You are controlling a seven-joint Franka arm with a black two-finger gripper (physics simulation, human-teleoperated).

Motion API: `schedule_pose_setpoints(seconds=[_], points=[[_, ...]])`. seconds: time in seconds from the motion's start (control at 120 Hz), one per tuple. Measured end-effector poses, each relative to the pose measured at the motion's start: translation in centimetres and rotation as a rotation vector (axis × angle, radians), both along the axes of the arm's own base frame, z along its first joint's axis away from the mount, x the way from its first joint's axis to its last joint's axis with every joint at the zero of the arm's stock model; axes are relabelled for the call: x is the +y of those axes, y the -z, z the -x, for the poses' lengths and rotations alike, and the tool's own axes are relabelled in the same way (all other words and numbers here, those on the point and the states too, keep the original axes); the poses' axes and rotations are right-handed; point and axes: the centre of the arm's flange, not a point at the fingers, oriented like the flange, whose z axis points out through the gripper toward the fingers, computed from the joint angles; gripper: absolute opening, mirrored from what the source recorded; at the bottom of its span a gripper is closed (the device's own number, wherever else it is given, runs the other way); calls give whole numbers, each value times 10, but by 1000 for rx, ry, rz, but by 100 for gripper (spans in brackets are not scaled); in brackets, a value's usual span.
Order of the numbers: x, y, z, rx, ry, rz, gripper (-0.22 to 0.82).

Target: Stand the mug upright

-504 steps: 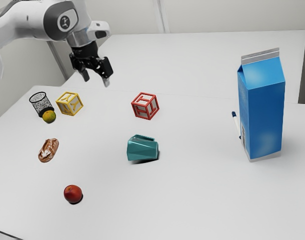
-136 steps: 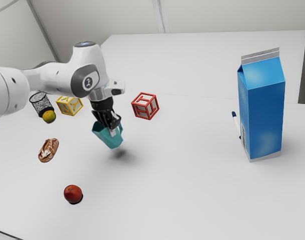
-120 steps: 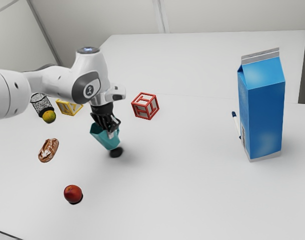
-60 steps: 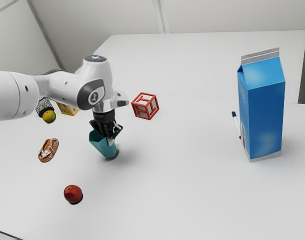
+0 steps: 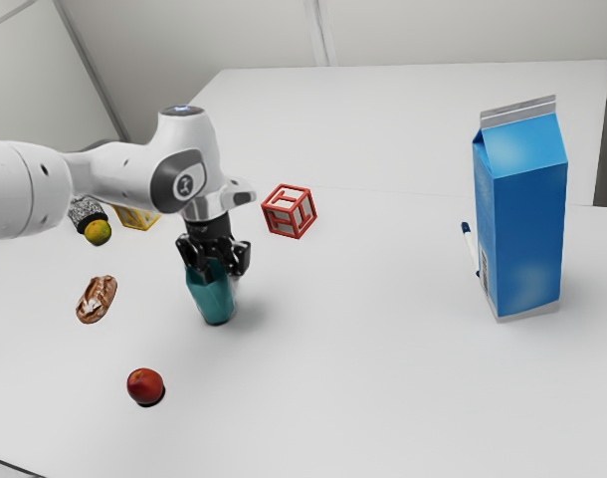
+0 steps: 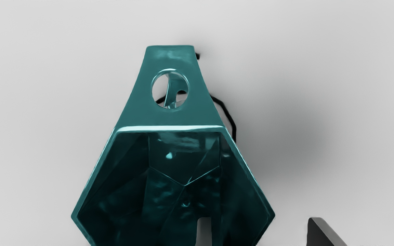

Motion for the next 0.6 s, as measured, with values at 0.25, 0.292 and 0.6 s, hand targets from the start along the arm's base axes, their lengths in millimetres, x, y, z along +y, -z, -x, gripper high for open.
schedule_pose_setpoints(seconds=[0.25,0.292,0.6], points=[[-11,-60,-37,-99,26,41,50],[-20,-74,-46,-114,57,42,52],[-29,-159,-23,-159,208,67,58]])
